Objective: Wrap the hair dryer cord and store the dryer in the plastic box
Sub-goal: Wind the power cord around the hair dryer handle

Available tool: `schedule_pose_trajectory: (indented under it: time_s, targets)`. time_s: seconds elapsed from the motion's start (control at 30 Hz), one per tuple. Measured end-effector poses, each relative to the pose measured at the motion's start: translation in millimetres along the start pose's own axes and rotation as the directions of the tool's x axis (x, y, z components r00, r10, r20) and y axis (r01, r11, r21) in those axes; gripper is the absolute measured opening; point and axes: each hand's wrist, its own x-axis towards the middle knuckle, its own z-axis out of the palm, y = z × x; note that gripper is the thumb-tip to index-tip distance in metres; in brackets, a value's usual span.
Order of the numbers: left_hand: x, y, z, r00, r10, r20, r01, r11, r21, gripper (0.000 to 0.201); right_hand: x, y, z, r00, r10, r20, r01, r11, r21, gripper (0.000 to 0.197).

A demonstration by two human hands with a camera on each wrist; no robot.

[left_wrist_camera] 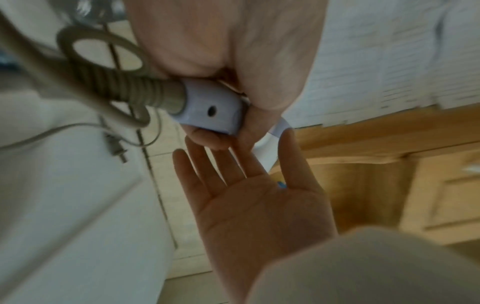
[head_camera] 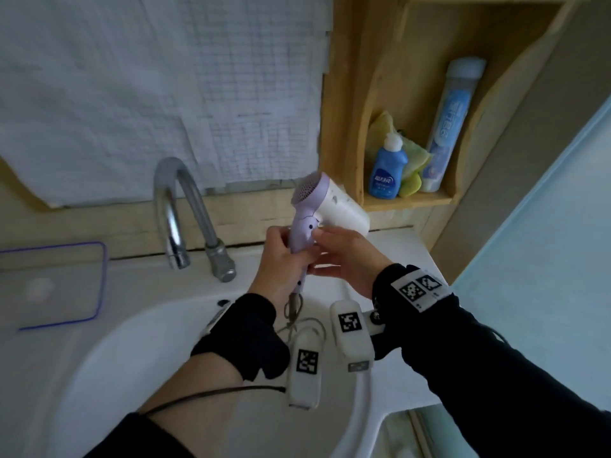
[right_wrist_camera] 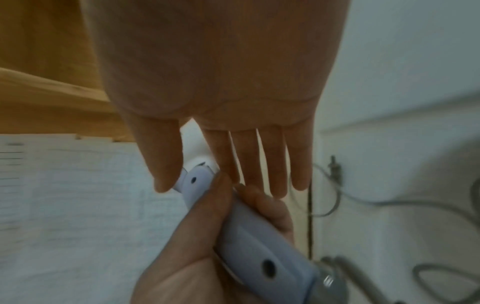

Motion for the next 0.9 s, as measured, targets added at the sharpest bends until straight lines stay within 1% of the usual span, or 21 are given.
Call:
schedule_pose_trajectory:
  time_s: [0.07, 0.13, 0.2, 0.3, 0.4, 0.5, 0.57, 0.63, 0.7, 0.73, 0.77, 0.83, 0.87, 0.9]
  targets:
    - [-43.0, 35.8, -37.8, 0.993, 0.118, 0.001, -0.118, 0.993, 0.004, 0.034, -29.4, -22.1, 54.2, 0.994, -0.097, 0.058, 0.097, 0.995, -0.001, 0.025]
    - [-51.4, 49.9, -37.3, 0.986, 0.164, 0.029, -0.163, 0.986, -0.023, 0.038, -34.4, -33.8, 65.5, 0.985, -0.152, 0.087, 0.152, 0.988, 0.007, 0.031]
    - [-73.0, 69.9, -50.1, 0.973, 0.229, 0.038, -0.226, 0.972, -0.063, 0.044, -50.0, -47.0, 90.2, 0.972, -0.211, 0.105, 0.209, 0.978, 0.026, 0.038]
    - [-109.7, 97.9, -79.5, 0.94, 0.333, 0.074, -0.326, 0.941, -0.085, 0.04, -78.9, -65.2, 130.4, 0.942, -0.313, 0.122, 0.308, 0.949, 0.064, 0.04]
    - [-141.5, 125.5, -115.0, 0.921, 0.371, 0.117, -0.362, 0.928, -0.088, 0.034, -102.0, -77.5, 168.9, 0.916, -0.378, 0.134, 0.374, 0.926, 0.058, 0.041]
    - [-166.3, 145.1, -146.5, 0.914, 0.394, 0.096, -0.395, 0.919, -0.005, 0.036, -115.4, -81.4, 199.1, 0.911, -0.393, 0.127, 0.391, 0.92, 0.037, 0.037]
    - [-183.4, 152.1, -164.0, 0.912, 0.406, 0.052, -0.409, 0.91, 0.068, 0.045, -124.1, -82.9, 221.1, 0.898, -0.408, 0.164, 0.422, 0.905, -0.061, 0.031]
    - [-196.0, 155.4, -180.5, 0.909, 0.416, -0.03, -0.409, 0.904, 0.127, 0.059, -132.5, -85.2, 240.8, 0.887, -0.416, 0.199, 0.45, 0.874, -0.182, 0.024]
    - [-206.3, 161.3, -199.1, 0.884, 0.449, -0.132, -0.418, 0.885, 0.206, 0.068, -137.7, -86.5, 256.0, 0.886, -0.411, 0.214, 0.46, 0.836, -0.299, 0.027]
    - [-210.3, 165.5, -209.3, 0.879, 0.452, -0.153, -0.413, 0.882, 0.228, 0.07, -137.8, -86.1, 262.0, 0.887, -0.401, 0.23, 0.461, 0.809, -0.366, 0.029]
    - [-214.4, 170.2, -218.9, 0.886, 0.439, -0.148, -0.4, 0.886, 0.233, 0.07, -137.6, -84.9, 267.5, 0.887, -0.394, 0.242, 0.462, 0.766, -0.447, 0.025]
    - [-225.5, 180.5, -236.0, 0.904, 0.414, -0.104, -0.385, 0.896, 0.223, 0.064, -138.9, -84.1, 278.8, 0.887, -0.369, 0.276, 0.46, 0.664, -0.59, 0.004]
    - [-231.3, 185.9, -242.4, 0.912, 0.404, -0.07, -0.381, 0.897, 0.223, 0.061, -137.5, -84.1, 283.4, 0.887, -0.355, 0.295, 0.46, 0.622, -0.634, 0.014]
    - [-235.0, 189.6, -246.1, 0.92, 0.39, -0.042, -0.371, 0.901, 0.225, 0.06, -135.5, -84.3, 286.2, 0.881, -0.352, 0.317, 0.471, 0.579, -0.665, 0.019]
